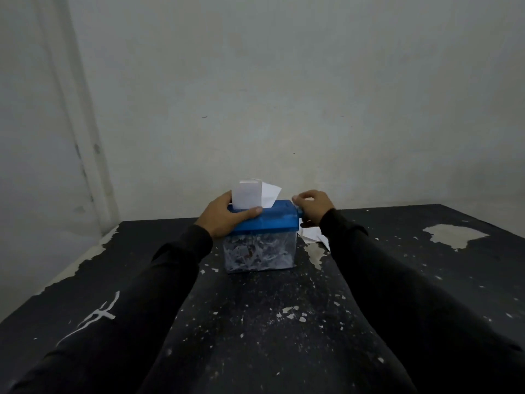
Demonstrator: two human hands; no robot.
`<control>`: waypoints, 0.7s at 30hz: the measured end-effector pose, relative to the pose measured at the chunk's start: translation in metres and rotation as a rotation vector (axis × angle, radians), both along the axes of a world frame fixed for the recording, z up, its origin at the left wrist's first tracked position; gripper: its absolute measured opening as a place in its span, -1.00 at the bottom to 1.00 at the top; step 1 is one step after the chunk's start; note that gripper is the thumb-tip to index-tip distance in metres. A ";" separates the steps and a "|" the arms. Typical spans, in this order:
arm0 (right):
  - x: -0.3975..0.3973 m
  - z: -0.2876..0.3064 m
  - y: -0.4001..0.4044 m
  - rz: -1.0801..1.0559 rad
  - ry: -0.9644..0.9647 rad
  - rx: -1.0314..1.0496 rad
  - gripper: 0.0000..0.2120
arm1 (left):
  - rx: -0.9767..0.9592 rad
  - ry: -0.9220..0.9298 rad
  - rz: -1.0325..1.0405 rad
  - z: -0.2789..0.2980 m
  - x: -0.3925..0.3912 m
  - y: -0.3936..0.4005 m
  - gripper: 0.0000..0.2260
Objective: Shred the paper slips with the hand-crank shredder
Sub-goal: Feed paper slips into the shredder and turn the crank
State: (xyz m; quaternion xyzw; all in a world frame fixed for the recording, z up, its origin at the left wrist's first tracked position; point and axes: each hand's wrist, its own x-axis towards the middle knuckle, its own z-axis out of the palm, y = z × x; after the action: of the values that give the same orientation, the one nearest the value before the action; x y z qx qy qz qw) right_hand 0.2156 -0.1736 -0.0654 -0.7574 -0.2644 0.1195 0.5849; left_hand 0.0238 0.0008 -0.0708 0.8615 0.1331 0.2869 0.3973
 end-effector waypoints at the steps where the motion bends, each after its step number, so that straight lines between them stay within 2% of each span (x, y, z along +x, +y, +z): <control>1: -0.001 -0.008 0.001 -0.008 0.032 0.007 -0.79 | -0.009 -0.002 -0.015 0.001 -0.001 -0.001 -0.23; 4: -0.007 -0.029 -0.007 -0.014 0.008 -0.093 -0.73 | -0.028 -0.003 -0.039 0.003 -0.003 -0.003 -0.07; 7: -0.016 -0.039 -0.024 0.021 -0.055 -0.263 -0.56 | -0.042 -0.008 -0.055 0.003 -0.003 -0.003 -0.07; 11: -0.029 -0.017 -0.044 0.090 -0.125 -0.248 -0.48 | -0.022 -0.001 -0.043 0.005 -0.003 -0.005 -0.08; 13: -0.033 -0.006 -0.052 0.139 -0.060 -0.199 -0.45 | -0.022 0.000 -0.043 0.005 -0.002 -0.002 -0.06; 16: -0.034 0.003 -0.061 0.184 0.056 -0.130 -0.62 | -0.029 0.013 -0.056 0.007 -0.002 -0.004 -0.06; 19: -0.031 0.021 -0.058 0.269 0.208 0.075 -0.74 | -0.029 0.018 -0.059 0.009 0.000 -0.005 -0.12; 21: -0.026 0.033 -0.052 0.272 0.184 0.102 -0.84 | -0.038 0.017 -0.068 0.009 0.000 -0.002 -0.12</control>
State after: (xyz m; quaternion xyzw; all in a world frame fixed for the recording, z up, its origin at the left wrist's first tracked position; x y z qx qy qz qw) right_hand 0.1895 -0.2253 -0.0325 -0.6697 -0.3156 0.2527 0.6229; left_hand 0.0242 -0.0015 -0.0621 0.8602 0.1126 0.2633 0.4220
